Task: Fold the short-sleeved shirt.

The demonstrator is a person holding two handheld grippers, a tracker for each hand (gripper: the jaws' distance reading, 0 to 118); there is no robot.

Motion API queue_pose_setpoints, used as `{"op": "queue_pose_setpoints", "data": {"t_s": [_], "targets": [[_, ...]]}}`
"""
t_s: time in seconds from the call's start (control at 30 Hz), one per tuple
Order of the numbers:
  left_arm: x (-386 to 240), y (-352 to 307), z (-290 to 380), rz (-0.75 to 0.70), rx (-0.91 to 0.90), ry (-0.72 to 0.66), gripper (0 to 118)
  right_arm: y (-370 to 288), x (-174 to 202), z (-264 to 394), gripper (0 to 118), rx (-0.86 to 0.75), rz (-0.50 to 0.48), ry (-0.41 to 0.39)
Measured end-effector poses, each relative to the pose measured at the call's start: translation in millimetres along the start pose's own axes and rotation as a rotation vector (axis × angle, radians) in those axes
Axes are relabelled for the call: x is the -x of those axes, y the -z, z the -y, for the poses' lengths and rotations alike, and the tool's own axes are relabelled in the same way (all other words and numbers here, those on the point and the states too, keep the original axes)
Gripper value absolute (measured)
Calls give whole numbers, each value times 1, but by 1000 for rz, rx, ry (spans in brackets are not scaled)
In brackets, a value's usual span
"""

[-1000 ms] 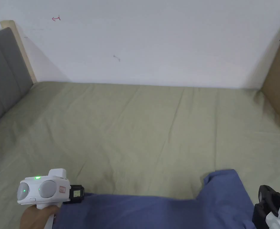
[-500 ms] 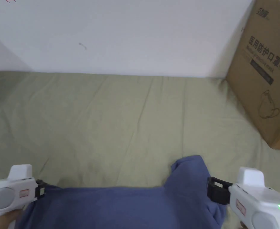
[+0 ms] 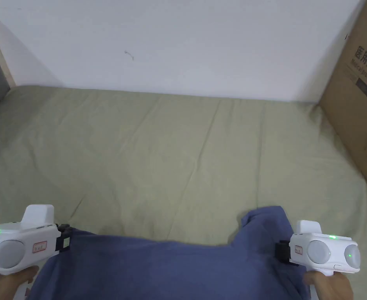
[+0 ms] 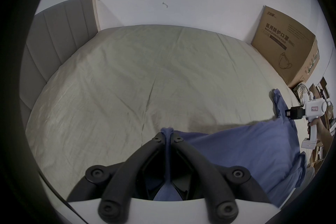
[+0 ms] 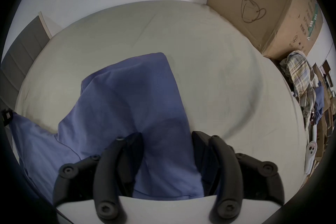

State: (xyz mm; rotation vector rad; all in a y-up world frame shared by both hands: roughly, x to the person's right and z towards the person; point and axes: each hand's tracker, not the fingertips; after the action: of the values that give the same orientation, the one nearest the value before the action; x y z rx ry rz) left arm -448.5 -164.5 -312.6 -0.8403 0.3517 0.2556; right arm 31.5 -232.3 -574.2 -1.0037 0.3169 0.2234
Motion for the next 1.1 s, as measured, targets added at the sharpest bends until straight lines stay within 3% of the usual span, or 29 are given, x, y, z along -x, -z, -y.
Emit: {"op": "queue_pose_setpoints", "data": {"t_s": [0.03,0.17,0.23,0.37,0.47,0.7,0.93,1.1], "targets": [[0,-1,1,2,2,-5,2,-3,0,0,2,3,-7,2],[-1,-10,5,-8,3,-18,2,-26,5,7,1,-16,-44,-58],[-1,-18,7,-9,-1,-35,2,-62,12,14,1,-106,-16,-66],[2,-43,14,-10,-17,-62,2,-125,1,27,1,-211,-112,-30],[6,-67,22,-15,-29,-75,2,-178,-4,46,1,-300,-139,-55],[24,-125,61,-24,-56,-117,2,-264,-24,113,1,-355,-224,-23],[38,-157,134,-8,-18,-162,2,-281,-33,195,1,-296,-250,27],[46,-155,185,-2,43,-180,2,-262,-30,248,1,-194,-185,51]]}}
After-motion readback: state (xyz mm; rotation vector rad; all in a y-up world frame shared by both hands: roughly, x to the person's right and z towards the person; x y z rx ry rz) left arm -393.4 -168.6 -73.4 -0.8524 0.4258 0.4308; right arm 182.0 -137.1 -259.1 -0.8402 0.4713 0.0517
